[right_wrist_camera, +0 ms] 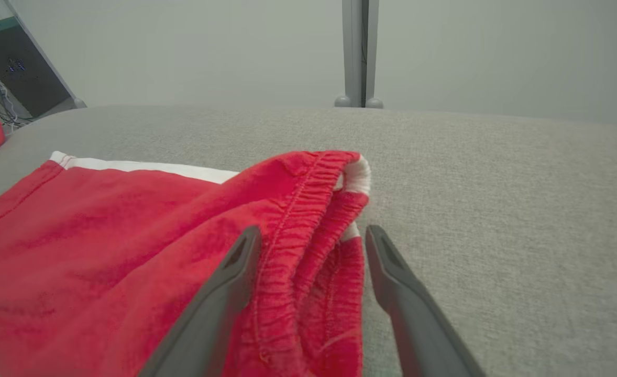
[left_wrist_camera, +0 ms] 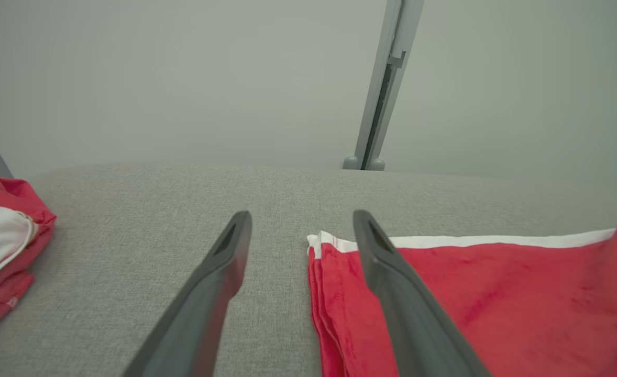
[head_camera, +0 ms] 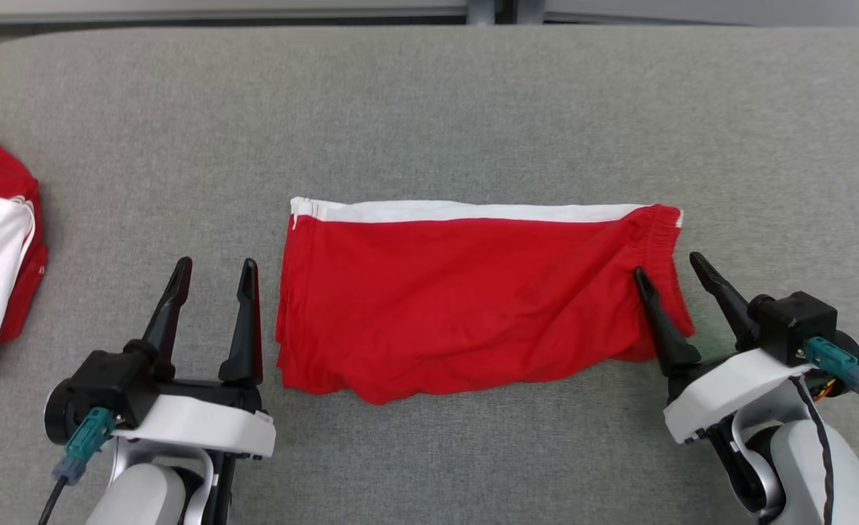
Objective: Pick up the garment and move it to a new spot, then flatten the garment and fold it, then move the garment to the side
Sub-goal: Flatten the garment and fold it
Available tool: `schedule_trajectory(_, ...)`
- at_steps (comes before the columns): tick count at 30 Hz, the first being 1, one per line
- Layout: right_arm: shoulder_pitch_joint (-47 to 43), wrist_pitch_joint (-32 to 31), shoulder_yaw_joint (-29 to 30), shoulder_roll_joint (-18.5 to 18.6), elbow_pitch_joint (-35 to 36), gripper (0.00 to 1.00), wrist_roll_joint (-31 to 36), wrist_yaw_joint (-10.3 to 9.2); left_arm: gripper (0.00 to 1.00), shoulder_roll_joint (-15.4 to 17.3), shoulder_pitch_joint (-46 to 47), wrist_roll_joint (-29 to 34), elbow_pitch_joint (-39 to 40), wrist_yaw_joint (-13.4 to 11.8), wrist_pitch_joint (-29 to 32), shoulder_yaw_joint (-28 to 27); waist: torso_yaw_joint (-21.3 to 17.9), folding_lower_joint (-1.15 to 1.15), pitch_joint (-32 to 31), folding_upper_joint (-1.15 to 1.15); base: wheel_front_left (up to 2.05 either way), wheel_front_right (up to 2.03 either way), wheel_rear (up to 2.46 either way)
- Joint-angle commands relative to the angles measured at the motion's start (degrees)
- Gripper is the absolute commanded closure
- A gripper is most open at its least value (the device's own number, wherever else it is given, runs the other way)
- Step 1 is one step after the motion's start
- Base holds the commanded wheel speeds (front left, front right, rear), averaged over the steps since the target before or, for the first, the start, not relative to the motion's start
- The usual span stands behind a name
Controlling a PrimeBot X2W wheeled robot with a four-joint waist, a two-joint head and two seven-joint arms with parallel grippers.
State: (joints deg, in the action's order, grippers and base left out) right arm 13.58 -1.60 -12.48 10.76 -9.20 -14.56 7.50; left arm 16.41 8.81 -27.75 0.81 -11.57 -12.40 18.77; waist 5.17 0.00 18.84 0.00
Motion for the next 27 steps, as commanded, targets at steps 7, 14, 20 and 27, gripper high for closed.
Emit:
schedule_trajectory(7, 2.7, 0.7, 0.7, 0.1, -7.4, 0.0, -0.4, -0.02, 0.0, -0.6, 3.7, 0.4, -2.1, 1.4, -1.3, 0.2, 1.5, 0.0, 2.6, 0.0, 0.0, 0.0, 0.0)
schedule_trajectory(14, 3.0, -1.9, -0.8, -0.1, -8.5, 1.0, -2.7, -0.04, 0.0, -0.9, 4.4, 0.2, -3.4, 1.9, -1.9, -0.1, 1.4, 0.0, 2.3, 0.0, 0.0, 0.0, 0.0)
schedule_trajectory(20, 2.0, -3.4, -0.3, 1.1, -4.8, 1.0, -4.4, -0.06, 0.0, -0.3, 4.6, 0.7, -3.7, 1.7, -2.1, -0.4, 0.2, 0.0, 1.9, 0.0, 0.0, 0.0, 0.0)
schedule_trajectory(27, -2.8, -4.9, 4.3, 4.5, 0.0, 1.0, -4.7, -0.06, 0.0, 0.4, 3.4, 0.4, -3.4, 1.1, -1.9, -0.8, -1.6, 0.0, 0.5, 0.0, 0.0, 0.0, 0.0)
